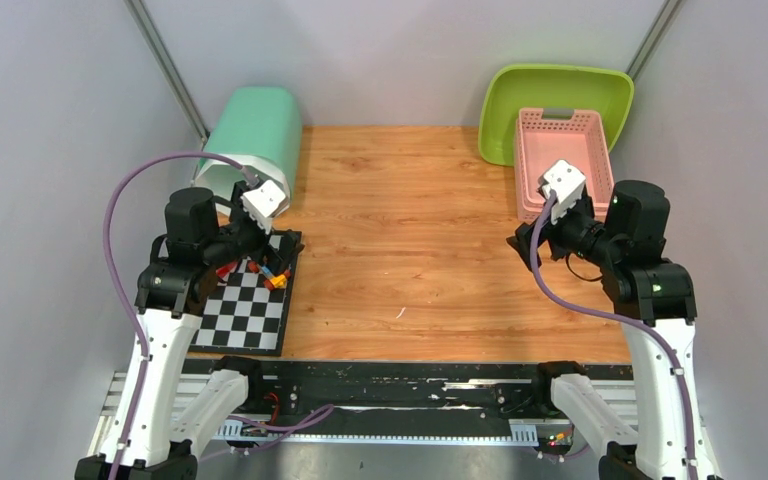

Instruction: Turn the large container upside down

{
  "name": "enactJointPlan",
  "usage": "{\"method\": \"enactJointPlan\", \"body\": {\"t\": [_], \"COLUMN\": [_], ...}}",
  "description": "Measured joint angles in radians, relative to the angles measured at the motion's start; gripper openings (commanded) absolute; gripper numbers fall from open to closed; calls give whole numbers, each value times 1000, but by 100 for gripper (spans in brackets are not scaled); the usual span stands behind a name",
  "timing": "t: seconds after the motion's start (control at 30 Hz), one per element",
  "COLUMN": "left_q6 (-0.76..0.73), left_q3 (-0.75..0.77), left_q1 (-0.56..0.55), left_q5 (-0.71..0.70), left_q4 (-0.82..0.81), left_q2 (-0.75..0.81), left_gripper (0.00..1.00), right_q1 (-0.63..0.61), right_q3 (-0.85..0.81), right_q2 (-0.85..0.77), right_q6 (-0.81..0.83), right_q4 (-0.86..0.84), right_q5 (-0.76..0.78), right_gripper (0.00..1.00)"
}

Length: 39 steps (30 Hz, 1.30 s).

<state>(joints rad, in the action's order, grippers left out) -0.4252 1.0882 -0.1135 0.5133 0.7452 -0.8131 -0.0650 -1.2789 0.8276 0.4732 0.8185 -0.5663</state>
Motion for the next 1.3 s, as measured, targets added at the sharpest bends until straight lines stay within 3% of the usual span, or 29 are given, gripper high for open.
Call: {"method": "enactJointPlan", "body": {"t": [0.53, 0.83, 1.3], "left_q6": [10, 10, 10], "left_q3": [-23, -31, -42], "left_q1": [0, 0, 0], "left_q5": [16, 26, 32], "left_q4": [-19, -24, -29], "left_q2": [6, 3, 1], "left_gripper": [100, 100, 100], "right_q1": [0, 0, 0], "right_q3": [119, 114, 12], "right_q2": [14, 175, 395], "right_q6": [-60, -89, -97], "right_q4": [-225, -272, -269], "right_q5": [253, 410, 432], "right_gripper": [99, 97, 97]}}
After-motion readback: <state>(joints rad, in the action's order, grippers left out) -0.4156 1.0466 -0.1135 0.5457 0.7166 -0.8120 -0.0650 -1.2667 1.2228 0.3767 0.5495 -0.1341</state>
